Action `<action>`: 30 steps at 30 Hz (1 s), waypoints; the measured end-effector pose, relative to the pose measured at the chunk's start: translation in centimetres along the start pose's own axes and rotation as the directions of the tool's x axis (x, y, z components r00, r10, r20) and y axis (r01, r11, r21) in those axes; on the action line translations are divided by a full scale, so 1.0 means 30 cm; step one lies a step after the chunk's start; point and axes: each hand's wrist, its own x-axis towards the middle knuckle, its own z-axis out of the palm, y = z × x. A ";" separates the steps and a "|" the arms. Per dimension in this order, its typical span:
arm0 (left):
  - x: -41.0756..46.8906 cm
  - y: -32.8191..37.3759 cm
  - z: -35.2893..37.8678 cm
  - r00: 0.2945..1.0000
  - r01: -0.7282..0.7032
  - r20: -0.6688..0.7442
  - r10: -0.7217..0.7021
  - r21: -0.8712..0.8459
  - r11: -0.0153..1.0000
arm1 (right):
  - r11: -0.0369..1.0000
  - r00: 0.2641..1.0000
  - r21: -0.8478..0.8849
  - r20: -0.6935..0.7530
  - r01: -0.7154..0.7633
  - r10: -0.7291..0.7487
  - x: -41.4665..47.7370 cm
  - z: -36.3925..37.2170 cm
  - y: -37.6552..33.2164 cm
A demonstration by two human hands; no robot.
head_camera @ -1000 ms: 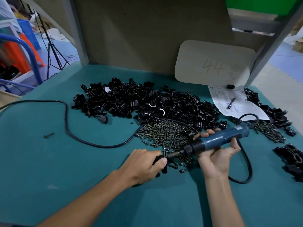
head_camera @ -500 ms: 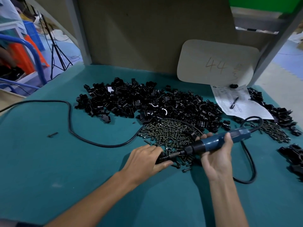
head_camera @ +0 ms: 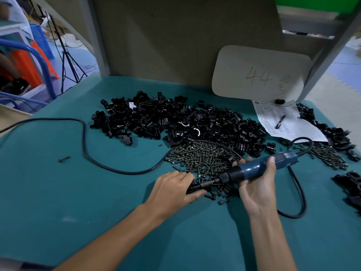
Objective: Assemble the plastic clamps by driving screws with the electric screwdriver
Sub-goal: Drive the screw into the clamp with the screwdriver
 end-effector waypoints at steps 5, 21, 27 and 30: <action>-0.001 0.000 0.001 1.000 -0.004 -0.011 0.004 0.007 1.000 | 1.000 1.000 0.001 -0.008 0.005 -0.005 0.006 -0.002 0.006; 0.004 0.005 -0.005 0.997 -0.027 -0.072 0.030 0.046 0.999 | 1.000 1.000 0.006 -0.009 -0.011 0.011 0.005 -0.002 0.010; 0.003 0.006 -0.004 0.998 -0.024 -0.064 0.027 0.045 0.999 | 1.000 1.000 -0.003 0.007 -0.025 0.025 -0.005 0.006 0.008; 0.003 0.005 -0.007 0.999 -0.017 -0.051 0.020 0.041 0.999 | 0.999 0.999 0.004 0.006 -0.037 0.037 -0.010 0.016 0.006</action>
